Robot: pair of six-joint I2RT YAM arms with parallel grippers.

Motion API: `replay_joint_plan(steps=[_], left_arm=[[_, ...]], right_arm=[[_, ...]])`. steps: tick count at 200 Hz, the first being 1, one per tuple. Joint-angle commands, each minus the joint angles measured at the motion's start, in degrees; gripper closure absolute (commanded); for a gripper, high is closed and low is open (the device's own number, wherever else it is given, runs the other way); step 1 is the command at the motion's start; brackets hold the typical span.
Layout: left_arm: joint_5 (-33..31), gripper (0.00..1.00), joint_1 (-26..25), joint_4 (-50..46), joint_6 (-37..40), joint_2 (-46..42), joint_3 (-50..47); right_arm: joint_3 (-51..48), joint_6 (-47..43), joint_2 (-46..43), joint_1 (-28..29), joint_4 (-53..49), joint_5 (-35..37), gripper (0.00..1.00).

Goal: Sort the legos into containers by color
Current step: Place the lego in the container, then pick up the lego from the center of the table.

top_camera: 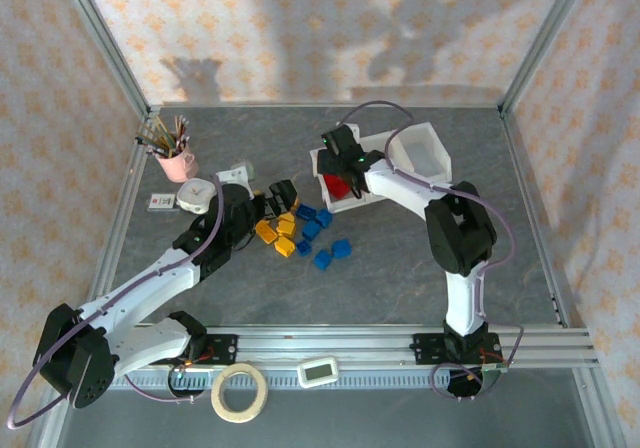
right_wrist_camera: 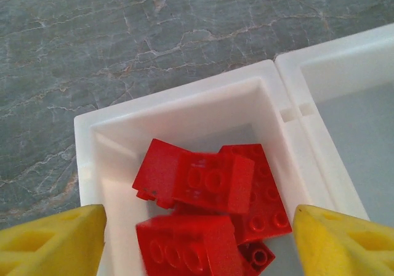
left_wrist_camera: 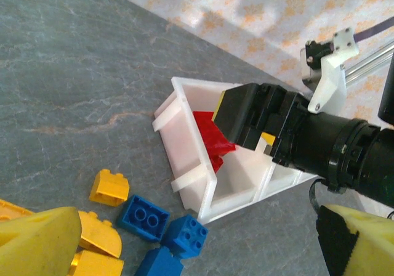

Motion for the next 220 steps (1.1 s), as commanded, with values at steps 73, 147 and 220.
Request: replay_joint_plan(steps=[73,147,220], left_arm=[[4.34,0.01,0.47,1.72,0.14,-0.92,1.39],[6.59,0.01,0.42,0.26,-2.9,-5.38,-4.63],[6.19,0.01,-1.39,-0.09,-6.66,-9.14,-9.89]], right_arm=[[-11.28,-0.07,-15.01,0.78,-0.57,-1.44,0.15],[-23.65,1.89,-23.49,6.91,-2.8,-1.79,0.14],[-35.58,7.33,-25.39,12.42,-0.41,-2.89,0.14]])
